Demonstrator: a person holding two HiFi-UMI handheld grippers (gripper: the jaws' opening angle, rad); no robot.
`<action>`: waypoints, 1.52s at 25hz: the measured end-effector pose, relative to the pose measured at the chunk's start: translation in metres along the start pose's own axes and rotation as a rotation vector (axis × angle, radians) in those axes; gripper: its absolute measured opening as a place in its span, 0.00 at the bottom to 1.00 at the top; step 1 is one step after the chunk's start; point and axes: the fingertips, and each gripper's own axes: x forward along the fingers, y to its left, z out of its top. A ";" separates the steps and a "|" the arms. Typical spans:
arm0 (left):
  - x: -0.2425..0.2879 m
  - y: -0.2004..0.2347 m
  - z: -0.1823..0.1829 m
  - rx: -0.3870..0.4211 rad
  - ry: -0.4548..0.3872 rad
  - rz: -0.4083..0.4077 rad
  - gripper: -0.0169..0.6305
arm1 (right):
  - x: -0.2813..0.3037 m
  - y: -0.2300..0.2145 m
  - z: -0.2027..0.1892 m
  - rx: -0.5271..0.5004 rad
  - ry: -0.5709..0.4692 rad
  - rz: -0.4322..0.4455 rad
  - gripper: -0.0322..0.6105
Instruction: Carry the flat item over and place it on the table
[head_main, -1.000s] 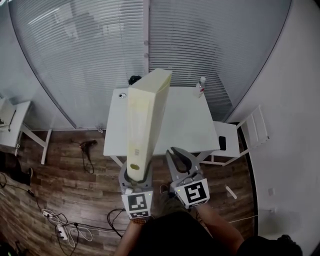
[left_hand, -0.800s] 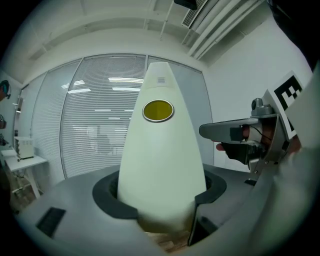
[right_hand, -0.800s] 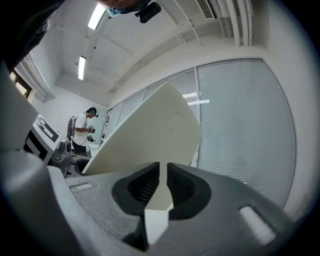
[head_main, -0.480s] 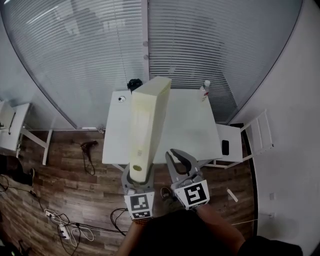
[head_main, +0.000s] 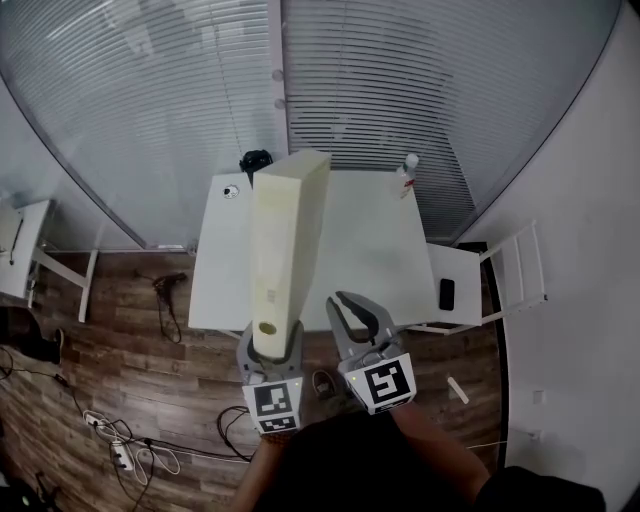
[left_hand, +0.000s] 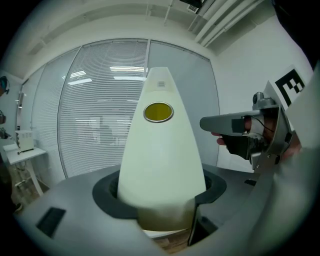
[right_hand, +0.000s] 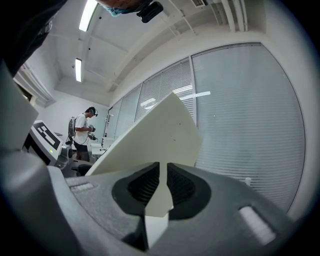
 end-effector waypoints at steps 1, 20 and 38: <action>0.005 -0.001 0.000 0.001 0.002 0.004 0.48 | 0.002 -0.005 -0.002 0.002 -0.001 0.004 0.12; 0.056 -0.026 -0.032 0.018 0.074 -0.022 0.47 | 0.031 -0.055 -0.054 0.020 0.044 0.043 0.12; 0.068 -0.012 -0.054 -0.003 0.151 -0.005 0.47 | 0.024 -0.067 -0.065 0.049 0.067 -0.006 0.12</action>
